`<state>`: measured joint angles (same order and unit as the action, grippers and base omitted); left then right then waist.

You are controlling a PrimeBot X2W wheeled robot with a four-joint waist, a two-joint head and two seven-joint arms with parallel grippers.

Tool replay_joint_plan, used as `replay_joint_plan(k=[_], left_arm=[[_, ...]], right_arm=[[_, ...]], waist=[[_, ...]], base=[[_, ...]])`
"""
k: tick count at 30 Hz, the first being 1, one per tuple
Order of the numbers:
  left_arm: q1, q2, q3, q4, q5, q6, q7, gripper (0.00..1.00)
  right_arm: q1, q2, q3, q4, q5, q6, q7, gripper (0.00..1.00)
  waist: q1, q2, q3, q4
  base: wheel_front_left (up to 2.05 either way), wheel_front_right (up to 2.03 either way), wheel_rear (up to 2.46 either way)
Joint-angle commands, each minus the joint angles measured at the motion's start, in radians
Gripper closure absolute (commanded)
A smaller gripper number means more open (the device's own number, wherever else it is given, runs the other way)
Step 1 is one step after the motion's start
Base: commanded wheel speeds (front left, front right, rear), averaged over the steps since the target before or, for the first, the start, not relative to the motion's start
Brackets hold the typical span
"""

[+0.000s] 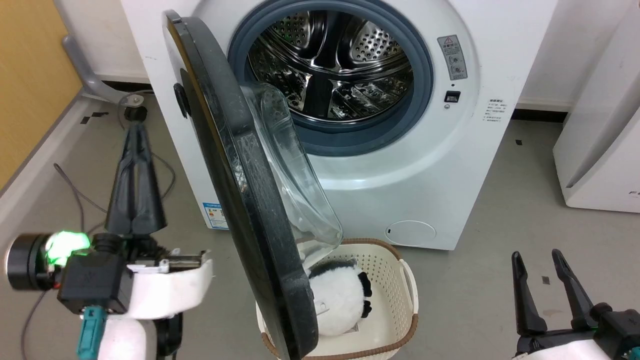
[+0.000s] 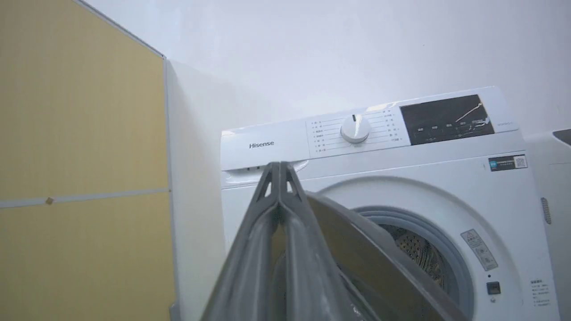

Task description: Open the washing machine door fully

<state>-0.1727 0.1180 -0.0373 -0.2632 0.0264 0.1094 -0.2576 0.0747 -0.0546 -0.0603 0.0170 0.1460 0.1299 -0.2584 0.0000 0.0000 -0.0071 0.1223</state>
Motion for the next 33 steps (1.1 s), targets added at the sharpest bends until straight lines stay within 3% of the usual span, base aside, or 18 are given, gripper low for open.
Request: replay_joint_plan(k=[1,8,19,33], left_arm=[[-0.020,0.007,-0.021,-0.028,0.008,-0.009,-0.004,1.00],[-0.054,-0.007,-0.146,-0.128,-0.019,-0.063,-0.004,1.00],[-0.061,-0.037,-0.399,-0.160,-0.009,-0.142,-0.004,1.00],[0.023,-0.008,-0.595,-0.045,0.010,-0.167,-0.004,1.00]], right_arm=[[0.014,0.004,-0.001,-0.002,-0.006,0.001,-0.003,0.00],[0.015,0.004,-0.002,-0.008,-0.007,0.001,-0.003,0.00],[0.019,0.004,-0.006,-0.007,-0.002,0.001,-0.003,0.00],[0.024,0.004,-0.008,0.008,-0.006,0.001,-0.003,0.00]], waist=[[0.0000,0.0000,-0.001,-0.001],[0.0000,0.0000,-0.001,-0.001],[0.0000,0.0000,-0.005,0.007],[0.0000,0.0000,-0.015,0.016]], base=[[0.00,0.00,0.00],[0.00,0.00,0.00],[0.00,0.00,0.00],[0.00,0.00,0.00]])
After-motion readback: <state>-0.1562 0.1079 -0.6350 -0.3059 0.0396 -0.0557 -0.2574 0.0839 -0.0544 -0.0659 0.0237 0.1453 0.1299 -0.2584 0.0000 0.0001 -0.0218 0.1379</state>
